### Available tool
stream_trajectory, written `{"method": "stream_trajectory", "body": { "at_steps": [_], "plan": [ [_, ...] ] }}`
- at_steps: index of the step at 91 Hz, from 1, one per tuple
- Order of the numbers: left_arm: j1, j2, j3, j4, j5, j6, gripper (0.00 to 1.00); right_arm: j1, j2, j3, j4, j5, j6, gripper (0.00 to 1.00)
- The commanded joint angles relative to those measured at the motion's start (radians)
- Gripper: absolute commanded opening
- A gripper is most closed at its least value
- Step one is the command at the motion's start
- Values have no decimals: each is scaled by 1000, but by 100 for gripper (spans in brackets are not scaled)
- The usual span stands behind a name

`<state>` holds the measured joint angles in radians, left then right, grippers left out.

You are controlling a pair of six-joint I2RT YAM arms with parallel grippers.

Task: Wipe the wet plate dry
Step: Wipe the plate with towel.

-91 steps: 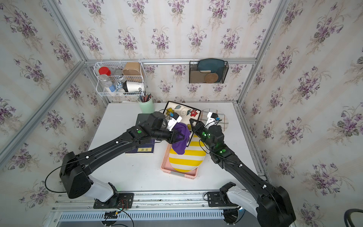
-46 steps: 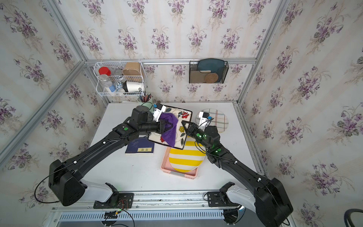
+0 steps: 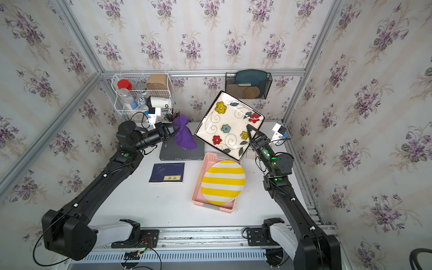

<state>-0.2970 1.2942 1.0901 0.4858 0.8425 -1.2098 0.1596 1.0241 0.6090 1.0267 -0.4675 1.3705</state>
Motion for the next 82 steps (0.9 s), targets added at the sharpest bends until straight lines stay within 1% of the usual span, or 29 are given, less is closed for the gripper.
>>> {"method": "stream_trajectory", "body": {
  "at_steps": [1,9,11,16,25,38,47,57,64,71,77,82],
  "plan": [
    [-7,51,10,571,59,-420,0,19,36,29,352,-78,141,0],
    [-24,112,50,754,32,-566,0,45,48,25,320,-62,126,0],
    [-29,144,59,781,28,-585,0,54,50,25,322,-59,122,0],
    [-47,176,74,814,18,-618,0,73,60,31,332,-61,111,0],
    [-86,193,82,819,1,-618,0,110,80,59,322,-75,87,0],
    [-135,209,117,847,-30,-638,0,168,114,68,296,-49,60,0],
    [-196,220,148,864,-66,-653,0,219,155,89,298,-27,43,0],
    [-283,239,179,892,-110,-640,0,262,226,151,354,-7,42,0],
    [-345,260,192,894,-121,-617,0,261,272,217,407,2,49,0],
    [-400,288,201,911,-134,-606,0,241,296,297,388,22,41,0],
    [-433,312,217,933,-132,-613,0,193,307,345,364,36,43,0],
    [-442,319,221,935,-132,-617,0,150,301,359,371,58,60,0]
  ]
}}
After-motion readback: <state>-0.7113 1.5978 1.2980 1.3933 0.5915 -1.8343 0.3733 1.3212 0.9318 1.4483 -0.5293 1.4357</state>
